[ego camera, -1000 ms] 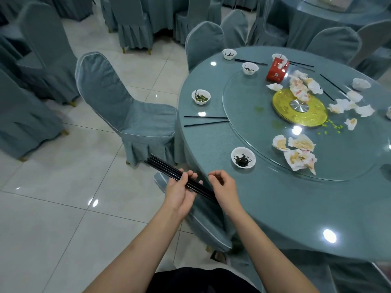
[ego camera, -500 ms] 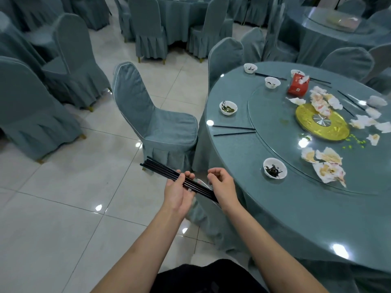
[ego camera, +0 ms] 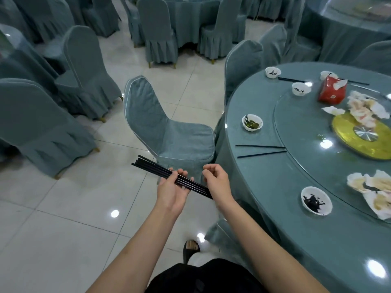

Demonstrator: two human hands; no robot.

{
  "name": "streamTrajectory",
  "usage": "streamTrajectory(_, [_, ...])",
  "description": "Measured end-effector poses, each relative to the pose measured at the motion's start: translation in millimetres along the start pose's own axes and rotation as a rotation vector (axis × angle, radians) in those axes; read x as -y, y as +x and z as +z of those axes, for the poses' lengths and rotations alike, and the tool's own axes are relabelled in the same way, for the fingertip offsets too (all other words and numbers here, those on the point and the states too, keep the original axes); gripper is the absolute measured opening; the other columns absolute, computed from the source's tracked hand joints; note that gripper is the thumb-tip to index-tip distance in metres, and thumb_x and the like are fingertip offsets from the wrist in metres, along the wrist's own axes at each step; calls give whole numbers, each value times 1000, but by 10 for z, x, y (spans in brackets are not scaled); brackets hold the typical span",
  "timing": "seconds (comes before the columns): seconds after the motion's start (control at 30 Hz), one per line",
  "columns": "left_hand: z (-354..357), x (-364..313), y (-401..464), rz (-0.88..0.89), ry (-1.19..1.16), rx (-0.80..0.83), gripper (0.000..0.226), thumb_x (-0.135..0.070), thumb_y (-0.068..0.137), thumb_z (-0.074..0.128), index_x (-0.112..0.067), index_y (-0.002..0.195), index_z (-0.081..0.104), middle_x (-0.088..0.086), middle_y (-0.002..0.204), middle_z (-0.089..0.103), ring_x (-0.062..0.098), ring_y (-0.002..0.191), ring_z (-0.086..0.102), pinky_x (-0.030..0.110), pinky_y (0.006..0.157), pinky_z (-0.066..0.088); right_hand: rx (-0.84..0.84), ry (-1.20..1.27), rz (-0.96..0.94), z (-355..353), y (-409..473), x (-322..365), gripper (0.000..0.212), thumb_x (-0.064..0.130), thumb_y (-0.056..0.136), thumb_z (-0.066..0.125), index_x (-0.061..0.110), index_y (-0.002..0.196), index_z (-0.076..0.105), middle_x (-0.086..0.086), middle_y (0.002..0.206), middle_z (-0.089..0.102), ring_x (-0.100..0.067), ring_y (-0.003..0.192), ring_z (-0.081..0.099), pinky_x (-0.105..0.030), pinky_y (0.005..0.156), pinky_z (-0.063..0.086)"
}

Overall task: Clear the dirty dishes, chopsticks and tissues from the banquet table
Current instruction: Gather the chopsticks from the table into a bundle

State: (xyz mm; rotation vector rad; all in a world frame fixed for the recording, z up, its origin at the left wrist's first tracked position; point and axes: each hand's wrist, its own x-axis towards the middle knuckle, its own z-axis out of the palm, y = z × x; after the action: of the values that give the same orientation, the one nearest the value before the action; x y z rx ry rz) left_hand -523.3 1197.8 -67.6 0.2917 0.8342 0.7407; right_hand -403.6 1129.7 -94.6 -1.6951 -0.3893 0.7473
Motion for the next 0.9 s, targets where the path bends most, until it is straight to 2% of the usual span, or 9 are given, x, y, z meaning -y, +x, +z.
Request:
streamTrajectory(0.17, [264, -296, 544, 14, 9, -14, 17, -2, 107, 41, -17, 102, 48, 5, 84, 61, 19, 82, 62, 52, 97, 51, -4, 19, 23, 275, 588, 194, 10, 12, 94, 62, 20, 97, 68, 1, 89, 68, -12, 81, 61, -33, 84, 52])
streamTrajectory(0.27, [380, -384, 755, 8, 33, -10, 19, -2, 108, 40, -17, 99, 48, 5, 84, 61, 18, 80, 63, 53, 101, 49, -34, 39, 38, 350, 838, 246, 10, 11, 95, 61, 17, 98, 68, -1, 91, 68, -12, 81, 61, -30, 82, 52])
streamTrajectory(0.43, [510, -470, 1089, -42, 56, -12, 20, -2, 107, 40, -18, 98, 48, 5, 84, 61, 18, 80, 62, 53, 101, 48, -95, 63, 88, 421, 1131, 282, 10, 10, 96, 60, 13, 101, 68, -7, 91, 68, -15, 80, 61, -34, 81, 52])
streamTrajectory(0.53, [616, -536, 1322, -89, 83, -2, 21, -2, 107, 41, -18, 96, 49, 5, 83, 60, 18, 79, 61, 52, 97, 50, -151, 87, 125, 453, 1304, 312, 10, 10, 97, 61, 14, 102, 68, -12, 96, 68, -17, 81, 62, -36, 83, 54])
streamTrajectory(0.67, [838, -639, 1702, -195, 102, 37, 24, -3, 107, 41, -19, 92, 51, 4, 81, 59, 17, 79, 60, 48, 93, 51, -261, 127, 144, 495, 1589, 346, 10, 10, 96, 61, 16, 101, 68, -18, 97, 70, -18, 77, 62, -38, 76, 55])
streamTrajectory(0.77, [1022, -727, 1995, -255, 165, 84, 22, -4, 107, 42, -20, 94, 50, 3, 80, 60, 17, 79, 60, 50, 96, 49, -358, 145, 137, 567, 1791, 405, 11, 11, 94, 62, 19, 99, 67, -15, 89, 69, -18, 74, 62, -39, 72, 53])
streamTrajectory(0.9, [1277, -902, 2352, -313, 244, 168, 23, -3, 107, 42, -19, 93, 50, 4, 78, 60, 17, 79, 61, 51, 92, 51, -461, 193, 117, 663, 2032, 547, 12, 8, 93, 61, 18, 96, 66, -8, 82, 67, -16, 70, 60, -37, 70, 48])
